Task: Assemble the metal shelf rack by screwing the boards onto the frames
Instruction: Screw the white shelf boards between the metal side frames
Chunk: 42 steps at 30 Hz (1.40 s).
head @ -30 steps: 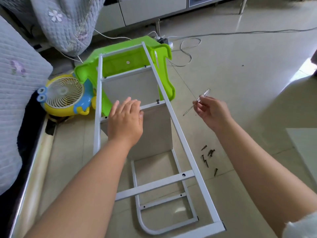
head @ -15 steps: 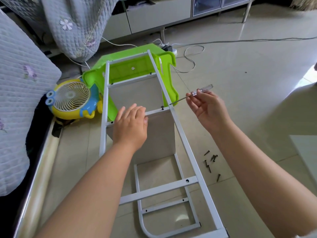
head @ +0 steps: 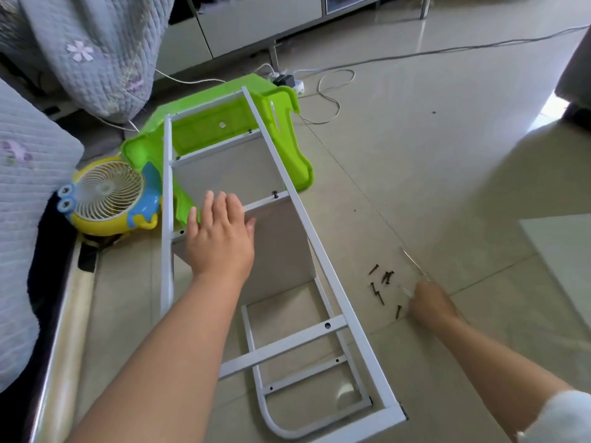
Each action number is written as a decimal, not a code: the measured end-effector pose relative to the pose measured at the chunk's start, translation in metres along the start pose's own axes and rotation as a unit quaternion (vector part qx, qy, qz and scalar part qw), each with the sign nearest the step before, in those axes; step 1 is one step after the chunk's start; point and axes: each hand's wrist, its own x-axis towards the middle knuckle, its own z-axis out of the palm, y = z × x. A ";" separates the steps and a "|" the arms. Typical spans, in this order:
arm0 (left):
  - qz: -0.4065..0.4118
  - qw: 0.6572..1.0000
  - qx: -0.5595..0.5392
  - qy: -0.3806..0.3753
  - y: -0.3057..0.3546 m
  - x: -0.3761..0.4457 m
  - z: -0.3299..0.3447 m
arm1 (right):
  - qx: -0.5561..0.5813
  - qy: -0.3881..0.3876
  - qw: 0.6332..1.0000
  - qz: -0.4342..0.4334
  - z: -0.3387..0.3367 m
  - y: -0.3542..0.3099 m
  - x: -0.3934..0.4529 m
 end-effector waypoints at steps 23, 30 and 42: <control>-0.009 0.999 0.022 -0.034 0.003 0.002 0.002 | 0.015 0.062 0.998 0.019 0.002 0.012 0.007; -0.049 0.995 0.024 -0.079 0.010 0.004 -0.005 | 0.091 0.133 0.980 0.114 -0.016 0.027 0.008; -0.039 0.989 0.060 -0.128 0.009 0.008 -0.015 | 0.364 0.197 0.902 -0.123 -0.072 -0.099 -0.009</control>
